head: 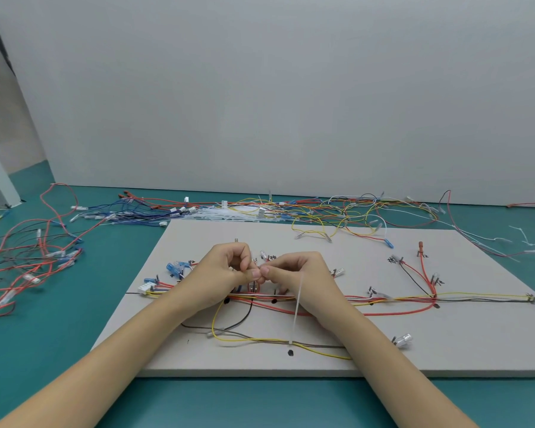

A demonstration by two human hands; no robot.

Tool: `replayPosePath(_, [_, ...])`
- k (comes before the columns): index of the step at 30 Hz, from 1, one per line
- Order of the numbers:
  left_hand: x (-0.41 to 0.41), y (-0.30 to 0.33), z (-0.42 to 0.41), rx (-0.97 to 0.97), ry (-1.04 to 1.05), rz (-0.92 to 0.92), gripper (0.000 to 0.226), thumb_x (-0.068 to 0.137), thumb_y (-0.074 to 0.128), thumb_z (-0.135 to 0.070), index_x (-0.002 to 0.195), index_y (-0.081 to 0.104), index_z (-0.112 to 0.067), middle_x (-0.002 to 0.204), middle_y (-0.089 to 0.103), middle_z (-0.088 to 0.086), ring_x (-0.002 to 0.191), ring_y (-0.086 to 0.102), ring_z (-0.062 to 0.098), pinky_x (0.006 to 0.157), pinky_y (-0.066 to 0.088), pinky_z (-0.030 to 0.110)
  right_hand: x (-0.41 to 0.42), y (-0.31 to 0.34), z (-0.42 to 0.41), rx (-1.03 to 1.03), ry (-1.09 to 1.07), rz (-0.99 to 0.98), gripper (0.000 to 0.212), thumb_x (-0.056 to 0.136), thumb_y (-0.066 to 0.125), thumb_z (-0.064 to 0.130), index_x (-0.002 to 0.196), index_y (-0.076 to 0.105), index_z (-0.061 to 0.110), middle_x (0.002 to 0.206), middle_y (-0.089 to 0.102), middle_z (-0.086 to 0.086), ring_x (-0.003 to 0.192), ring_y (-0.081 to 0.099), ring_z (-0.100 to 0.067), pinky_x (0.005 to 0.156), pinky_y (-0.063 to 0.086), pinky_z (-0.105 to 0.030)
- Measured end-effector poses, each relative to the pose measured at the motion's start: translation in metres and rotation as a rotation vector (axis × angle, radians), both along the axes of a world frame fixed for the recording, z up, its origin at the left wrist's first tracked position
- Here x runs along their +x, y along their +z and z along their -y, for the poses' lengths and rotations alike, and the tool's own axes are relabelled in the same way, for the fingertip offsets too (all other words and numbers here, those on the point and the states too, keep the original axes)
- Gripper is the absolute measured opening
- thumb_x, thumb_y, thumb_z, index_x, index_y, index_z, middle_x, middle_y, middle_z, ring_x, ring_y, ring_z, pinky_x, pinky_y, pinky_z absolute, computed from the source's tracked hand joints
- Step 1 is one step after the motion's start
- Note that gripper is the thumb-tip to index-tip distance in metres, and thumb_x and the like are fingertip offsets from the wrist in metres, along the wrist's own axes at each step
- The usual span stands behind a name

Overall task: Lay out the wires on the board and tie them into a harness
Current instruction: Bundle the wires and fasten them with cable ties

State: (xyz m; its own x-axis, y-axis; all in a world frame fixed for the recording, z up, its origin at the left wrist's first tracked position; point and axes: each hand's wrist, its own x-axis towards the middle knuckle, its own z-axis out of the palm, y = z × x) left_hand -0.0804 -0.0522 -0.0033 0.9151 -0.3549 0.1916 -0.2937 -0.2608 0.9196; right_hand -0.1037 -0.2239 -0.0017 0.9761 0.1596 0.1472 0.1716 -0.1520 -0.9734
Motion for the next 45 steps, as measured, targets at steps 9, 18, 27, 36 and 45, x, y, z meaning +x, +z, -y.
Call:
replayPosePath(9, [0.003,-0.002,-0.004,-0.004,0.002,0.017,0.031,0.083,0.071,0.002,0.067,0.048,-0.012,0.070,0.072,0.004,0.072,0.070,0.012,0.067,0.052,0.020,0.002,0.004,0.001,0.023,-0.030,-0.059,0.021,0.079,0.075,0.002,0.073,0.075,0.022,0.067,0.072,0.001,0.054,0.058,-0.006,0.051,0.050,-0.020])
replayPosePath(18, [0.005,0.001,-0.006,-0.047,-0.033,-0.085,0.012,0.085,0.069,0.000,0.088,0.069,-0.011,0.074,0.075,0.003,0.072,0.071,0.008,0.066,0.050,0.013,0.008,0.001,0.004,-0.020,-0.007,-0.067,0.021,0.085,0.066,-0.002,0.081,0.074,0.017,0.061,0.069,0.006,0.053,0.057,-0.002,0.049,0.048,-0.018])
replayPosePath(27, [0.004,0.003,-0.007,-0.029,0.017,-0.081,0.011,0.086,0.070,-0.005,0.087,0.074,-0.016,0.081,0.076,0.003,0.078,0.071,0.009,0.065,0.051,0.015,0.014,-0.010,0.000,-0.304,-0.176,0.062,0.010,0.086,0.068,0.005,0.088,0.075,0.013,0.075,0.069,-0.001,0.061,0.057,-0.006,0.068,0.051,-0.023])
replayPosePath(36, [0.008,0.002,-0.010,0.066,0.022,0.071,0.020,0.084,0.072,-0.008,0.080,0.076,-0.027,0.083,0.076,-0.002,0.079,0.070,0.013,0.073,0.054,0.021,0.009,-0.005,0.003,-0.371,-0.170,0.196,0.010,0.084,0.069,0.005,0.088,0.076,0.010,0.080,0.072,-0.002,0.064,0.059,-0.001,0.064,0.044,-0.008])
replayPosePath(45, [0.006,0.002,-0.011,0.030,-0.069,0.008,0.017,0.086,0.068,-0.003,0.083,0.074,-0.019,0.077,0.075,-0.003,0.072,0.069,0.005,0.067,0.049,0.014,0.001,-0.001,0.003,-0.147,-0.095,0.132,0.024,0.076,0.077,0.002,0.073,0.074,0.025,0.070,0.073,-0.004,0.066,0.070,-0.016,0.067,0.060,-0.036])
